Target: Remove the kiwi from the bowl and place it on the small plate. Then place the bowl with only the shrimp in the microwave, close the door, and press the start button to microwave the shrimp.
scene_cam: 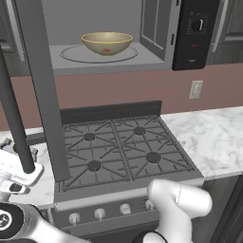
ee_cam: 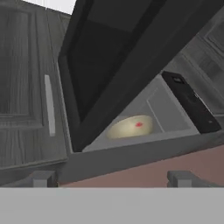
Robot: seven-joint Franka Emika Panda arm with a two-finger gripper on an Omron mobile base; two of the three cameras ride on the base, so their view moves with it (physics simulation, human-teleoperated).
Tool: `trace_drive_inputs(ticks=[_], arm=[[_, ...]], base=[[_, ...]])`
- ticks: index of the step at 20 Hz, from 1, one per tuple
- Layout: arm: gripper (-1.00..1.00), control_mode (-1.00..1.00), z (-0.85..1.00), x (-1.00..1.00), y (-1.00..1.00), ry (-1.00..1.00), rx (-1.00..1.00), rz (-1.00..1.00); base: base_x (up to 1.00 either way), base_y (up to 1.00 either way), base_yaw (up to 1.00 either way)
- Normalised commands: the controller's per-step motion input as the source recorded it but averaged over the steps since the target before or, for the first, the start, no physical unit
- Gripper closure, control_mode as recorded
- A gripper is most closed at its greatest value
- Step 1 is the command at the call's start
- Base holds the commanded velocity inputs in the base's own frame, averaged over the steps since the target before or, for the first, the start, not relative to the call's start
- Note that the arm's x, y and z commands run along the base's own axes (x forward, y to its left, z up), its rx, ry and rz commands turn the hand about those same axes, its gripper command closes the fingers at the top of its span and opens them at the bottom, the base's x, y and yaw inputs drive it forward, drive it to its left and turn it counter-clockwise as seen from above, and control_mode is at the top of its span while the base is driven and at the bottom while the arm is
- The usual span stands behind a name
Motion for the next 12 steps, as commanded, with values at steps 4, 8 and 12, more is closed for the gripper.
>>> trace_drive_inputs(ticks=[4, 8, 12], arm=[[-1.0, -1.0, 0.45, -0.08, 0.39, -0.4, -0.08, 0.0], [-1.0, -1.0, 0.54, -0.01, 0.18, -0.38, -0.01, 0.0], [-1.0, -1.0, 0.51, 0.0, 0.04, -0.31, 0.03, 0.0]], base=[[0.0, 0.0, 0.0], [0.0, 0.0, 0.0], [0.0, 0.0, 0.0]])
